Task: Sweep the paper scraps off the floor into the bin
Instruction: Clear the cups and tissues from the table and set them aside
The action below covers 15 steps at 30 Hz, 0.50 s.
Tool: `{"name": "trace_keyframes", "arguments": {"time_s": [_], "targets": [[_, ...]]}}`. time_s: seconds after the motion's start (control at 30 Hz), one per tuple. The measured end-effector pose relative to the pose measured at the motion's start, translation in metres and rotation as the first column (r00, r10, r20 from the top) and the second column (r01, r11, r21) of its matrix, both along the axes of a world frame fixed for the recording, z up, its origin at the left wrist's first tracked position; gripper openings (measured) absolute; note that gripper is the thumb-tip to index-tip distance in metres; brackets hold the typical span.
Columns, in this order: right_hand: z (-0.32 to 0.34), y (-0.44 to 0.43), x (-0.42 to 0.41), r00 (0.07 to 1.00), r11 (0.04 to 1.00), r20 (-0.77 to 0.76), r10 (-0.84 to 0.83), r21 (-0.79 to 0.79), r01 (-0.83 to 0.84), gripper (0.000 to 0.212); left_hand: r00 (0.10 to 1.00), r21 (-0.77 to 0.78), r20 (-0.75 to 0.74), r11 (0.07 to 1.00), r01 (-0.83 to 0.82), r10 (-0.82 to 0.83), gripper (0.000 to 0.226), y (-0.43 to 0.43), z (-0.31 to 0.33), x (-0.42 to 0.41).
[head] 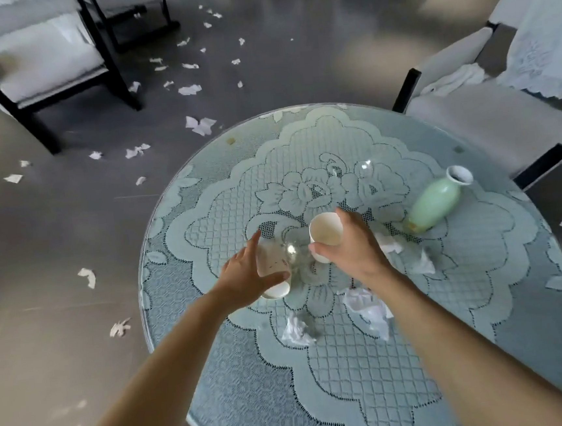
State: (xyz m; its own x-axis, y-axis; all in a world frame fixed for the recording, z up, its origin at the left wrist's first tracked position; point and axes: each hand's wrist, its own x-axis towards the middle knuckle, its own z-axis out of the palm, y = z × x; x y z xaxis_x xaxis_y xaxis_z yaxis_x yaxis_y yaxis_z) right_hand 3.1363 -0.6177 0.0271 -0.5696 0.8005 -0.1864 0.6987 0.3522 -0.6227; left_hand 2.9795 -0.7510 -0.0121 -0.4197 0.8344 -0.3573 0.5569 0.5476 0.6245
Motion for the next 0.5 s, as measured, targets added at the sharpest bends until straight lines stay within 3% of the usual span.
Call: {"name": "trace_keyframes", "arguments": {"time_s": [0.1,0.2,0.3,0.4,0.5], "targets": [[-0.001,0.017,-0.017,0.997,0.999,-0.075,-0.034,-0.033,0.032,0.094,0.996,0.052,-0.084,0.999,0.010,-0.006,0.096,0.002,-0.002,-0.001],[-0.005,0.024,-0.033,0.989,0.997,-0.141,-0.052,-0.060,0.044,0.101,0.950,0.260,-0.304,0.966,0.013,0.070,0.093,-0.001,-0.003,-0.003],[-0.011,0.022,-0.035,0.983,0.998,-0.176,-0.049,-0.056,0.040,0.104,0.904,0.409,-0.411,0.910,0.068,0.117,0.086,-0.003,-0.013,-0.005],[-0.013,0.020,-0.028,0.983,0.997,-0.183,-0.020,-0.073,0.007,0.100,0.909,0.508,-0.403,0.852,0.126,0.106,0.066,-0.005,-0.017,0.001],[-0.011,0.021,-0.015,0.962,0.992,-0.247,-0.121,-0.068,0.107,0.071,0.936,0.547,-0.331,0.832,0.088,0.119,0.054,-0.010,-0.018,0.009]]}}
